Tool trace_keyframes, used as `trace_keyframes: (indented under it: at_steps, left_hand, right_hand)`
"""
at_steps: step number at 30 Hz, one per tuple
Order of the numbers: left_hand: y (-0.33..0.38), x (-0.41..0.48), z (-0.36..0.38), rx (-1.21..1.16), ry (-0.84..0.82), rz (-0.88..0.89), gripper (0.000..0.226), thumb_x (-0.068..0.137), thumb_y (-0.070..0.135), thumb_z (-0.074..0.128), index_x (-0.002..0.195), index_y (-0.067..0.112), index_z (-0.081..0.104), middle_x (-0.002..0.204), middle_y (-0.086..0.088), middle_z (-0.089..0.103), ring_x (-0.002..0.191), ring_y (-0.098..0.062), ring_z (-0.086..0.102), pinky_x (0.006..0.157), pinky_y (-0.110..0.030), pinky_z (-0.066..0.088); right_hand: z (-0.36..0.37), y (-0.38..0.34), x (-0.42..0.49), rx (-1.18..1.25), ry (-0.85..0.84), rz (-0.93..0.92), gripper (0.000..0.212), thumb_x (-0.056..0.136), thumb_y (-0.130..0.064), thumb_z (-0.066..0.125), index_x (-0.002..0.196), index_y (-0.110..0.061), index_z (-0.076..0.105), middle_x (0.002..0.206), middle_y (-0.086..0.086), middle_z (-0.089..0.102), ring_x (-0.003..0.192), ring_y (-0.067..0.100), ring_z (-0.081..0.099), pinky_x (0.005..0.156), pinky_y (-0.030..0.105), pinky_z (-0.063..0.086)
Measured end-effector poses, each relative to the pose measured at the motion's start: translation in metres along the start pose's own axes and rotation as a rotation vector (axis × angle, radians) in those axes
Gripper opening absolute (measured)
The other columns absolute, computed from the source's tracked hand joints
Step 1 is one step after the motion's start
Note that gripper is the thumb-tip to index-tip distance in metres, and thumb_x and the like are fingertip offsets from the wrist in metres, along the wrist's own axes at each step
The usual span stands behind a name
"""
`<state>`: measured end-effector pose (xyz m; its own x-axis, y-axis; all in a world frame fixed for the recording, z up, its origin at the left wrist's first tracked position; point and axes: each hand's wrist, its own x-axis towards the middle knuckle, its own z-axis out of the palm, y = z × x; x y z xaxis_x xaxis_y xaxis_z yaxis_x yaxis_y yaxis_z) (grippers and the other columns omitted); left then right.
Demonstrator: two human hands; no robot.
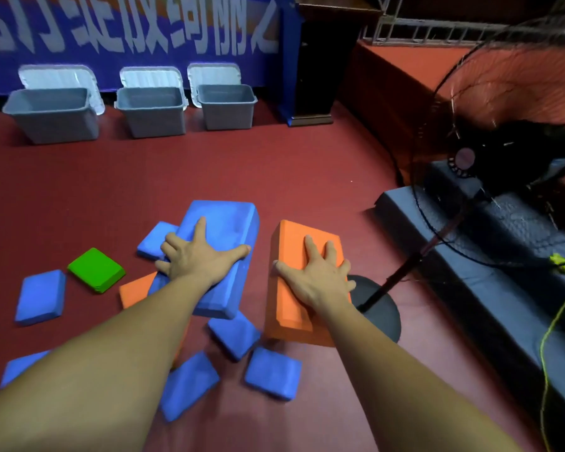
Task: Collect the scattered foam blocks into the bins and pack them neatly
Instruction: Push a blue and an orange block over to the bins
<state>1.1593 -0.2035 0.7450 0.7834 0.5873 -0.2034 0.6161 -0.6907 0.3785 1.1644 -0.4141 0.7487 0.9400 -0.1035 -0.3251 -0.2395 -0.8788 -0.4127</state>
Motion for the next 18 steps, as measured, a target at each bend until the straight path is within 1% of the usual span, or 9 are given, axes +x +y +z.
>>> trace_keyframes:
  at_steps: [4, 9, 13, 18]
  left_hand:
    - [0.033, 0.054, -0.003, -0.016, 0.027, -0.042, 0.120, 0.053, 0.093, 0.061, 0.155, 0.048, 0.016, 0.147, -0.021, 0.027, 0.140, -0.037, 0.024, 0.112, -0.055, 0.023]
    - [0.052, 0.142, -0.004, -0.007, 0.034, -0.089, 0.120, 0.051, 0.095, 0.060, 0.154, 0.048, 0.018, 0.144, -0.019, 0.030, 0.136, -0.036, 0.026, 0.111, -0.056, 0.024]
    - [0.071, 0.218, -0.012, -0.031, 0.052, -0.089, 0.119, 0.053, 0.093, 0.061, 0.154, 0.048, 0.018, 0.141, -0.017, 0.030, 0.134, -0.036, 0.028, 0.110, -0.055, 0.023]
    - [0.097, 0.289, -0.026, -0.004, 0.042, -0.120, 0.120, 0.051, 0.095, 0.060, 0.154, 0.049, 0.019, 0.143, -0.016, 0.029, 0.135, -0.036, 0.027, 0.112, -0.057, 0.022]
  right_hand:
    - [-0.017, -0.032, 0.068, -0.033, -0.017, -0.037, 0.107, 0.066, -0.090, 0.049, 0.158, -0.050, 0.010, 0.170, -0.004, 0.001, 0.150, 0.046, 0.007, 0.113, 0.069, 0.017]
    - [-0.016, -0.088, 0.153, -0.078, -0.045, -0.097, 0.106, 0.067, -0.090, 0.050, 0.157, -0.050, 0.010, 0.170, -0.003, 0.001, 0.150, 0.046, 0.008, 0.112, 0.069, 0.018]
    - [-0.015, -0.134, 0.224, -0.054, -0.033, -0.122, 0.105, 0.069, -0.089, 0.051, 0.158, -0.050, 0.010, 0.170, -0.003, 0.001, 0.150, 0.047, 0.007, 0.114, 0.068, 0.017]
    - [-0.026, -0.181, 0.290, -0.056, -0.066, -0.132, 0.106, 0.068, -0.090, 0.051, 0.158, -0.050, 0.009, 0.170, -0.003, 0.000, 0.150, 0.047, 0.006, 0.114, 0.068, 0.017]
